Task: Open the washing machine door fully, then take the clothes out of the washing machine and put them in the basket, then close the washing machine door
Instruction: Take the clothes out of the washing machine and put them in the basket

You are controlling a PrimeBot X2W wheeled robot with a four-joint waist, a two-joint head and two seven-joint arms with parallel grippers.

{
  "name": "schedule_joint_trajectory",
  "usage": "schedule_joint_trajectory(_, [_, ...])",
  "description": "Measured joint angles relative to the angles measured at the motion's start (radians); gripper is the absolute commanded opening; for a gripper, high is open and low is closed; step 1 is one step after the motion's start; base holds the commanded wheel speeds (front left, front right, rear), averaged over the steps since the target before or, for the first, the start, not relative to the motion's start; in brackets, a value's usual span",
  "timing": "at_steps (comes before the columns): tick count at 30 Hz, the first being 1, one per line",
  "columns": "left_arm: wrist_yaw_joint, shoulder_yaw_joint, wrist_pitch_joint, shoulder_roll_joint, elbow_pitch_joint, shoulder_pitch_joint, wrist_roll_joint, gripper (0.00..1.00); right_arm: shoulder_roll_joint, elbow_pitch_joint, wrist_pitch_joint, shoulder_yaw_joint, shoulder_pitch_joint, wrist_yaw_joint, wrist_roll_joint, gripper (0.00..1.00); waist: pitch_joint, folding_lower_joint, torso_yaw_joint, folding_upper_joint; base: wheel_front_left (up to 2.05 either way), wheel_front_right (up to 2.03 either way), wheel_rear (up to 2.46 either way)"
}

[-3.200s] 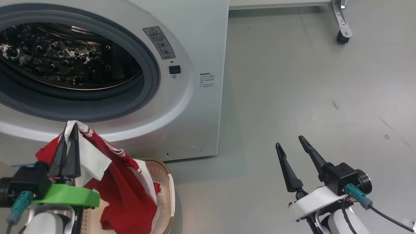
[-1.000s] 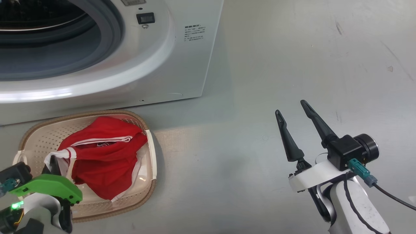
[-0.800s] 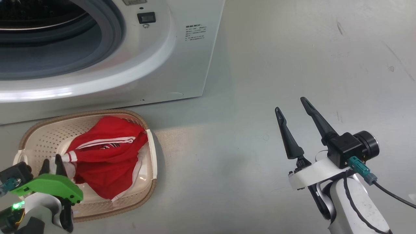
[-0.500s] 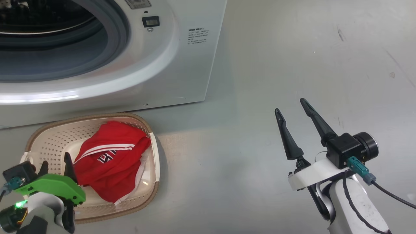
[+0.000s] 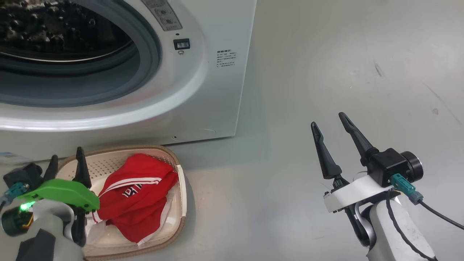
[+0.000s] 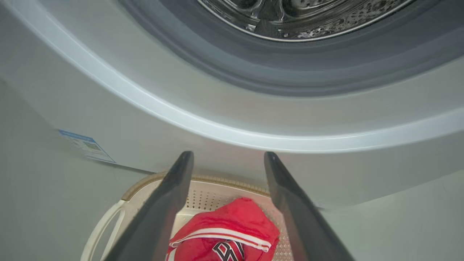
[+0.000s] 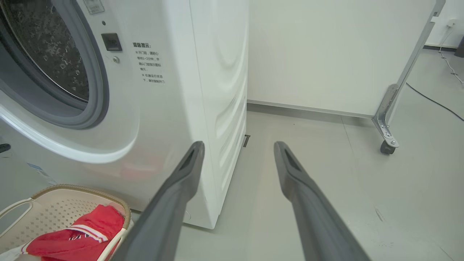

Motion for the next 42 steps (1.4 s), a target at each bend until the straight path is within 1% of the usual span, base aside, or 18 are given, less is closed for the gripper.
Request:
schedule_joint_trajectory(6, [0.000, -0.018, 0.000, -0.002, -0.118, 0.007, 0.007, 1.00, 0.002, 0.013, 0.000, -0.020, 0.007, 0.000, 0.016, 1.00, -0.071, 0.0000, 0.009, 0.0000, 0.00, 0.00, 0.00])
schedule_joint_trajectory(10, [0.000, -0.087, -0.002, -0.007, -0.197, 0.035, 0.025, 1.00, 0.002, 0.015, 0.000, -0.036, 0.033, -0.001, 0.025, 1.00, -0.119, 0.0000, 0.016, 0.0000, 0.00, 0.00, 0.00])
schedule_joint_trajectory(11, [0.000, -0.087, -0.002, -0.007, -0.197, 0.035, 0.025, 1.00, 0.002, 0.015, 0.000, -0.036, 0.033, -0.001, 0.025, 1.00, -0.119, 0.0000, 0.016, 0.0000, 0.00, 0.00, 0.00])
schedule_joint_trajectory(12, [0.000, -0.121, -0.003, -0.012, -0.233, 0.053, 0.038, 1.00, 0.003, 0.017, 0.000, -0.041, 0.049, -0.002, 0.028, 1.00, -0.143, 0.0000, 0.020, 0.0000, 0.00, 0.00, 0.00])
schedule_joint_trajectory(16, [0.000, -0.144, -0.003, -0.017, -0.277, 0.083, 0.040, 1.00, 0.004, 0.016, 0.000, -0.046, 0.069, -0.002, 0.030, 1.00, -0.176, 0.0000, 0.028, 0.0000, 0.00, 0.00, 0.00])
schedule_joint_trajectory(27, [0.000, -0.161, -0.003, -0.016, -0.425, 0.219, 0.043, 1.00, 0.005, -0.012, 0.000, -0.058, 0.112, -0.002, 0.030, 1.00, -0.263, 0.0000, 0.054, 0.0000, 0.00, 0.00, 0.00])
schedule_joint_trajectory(42, [0.000, -0.152, -0.003, -0.024, -0.585, 0.339, 0.060, 1.00, 0.008, -0.031, 0.000, -0.065, 0.146, -0.005, 0.030, 1.00, -0.294, 0.0000, 0.071, 0.0000, 0.00, 0.00, 0.00])
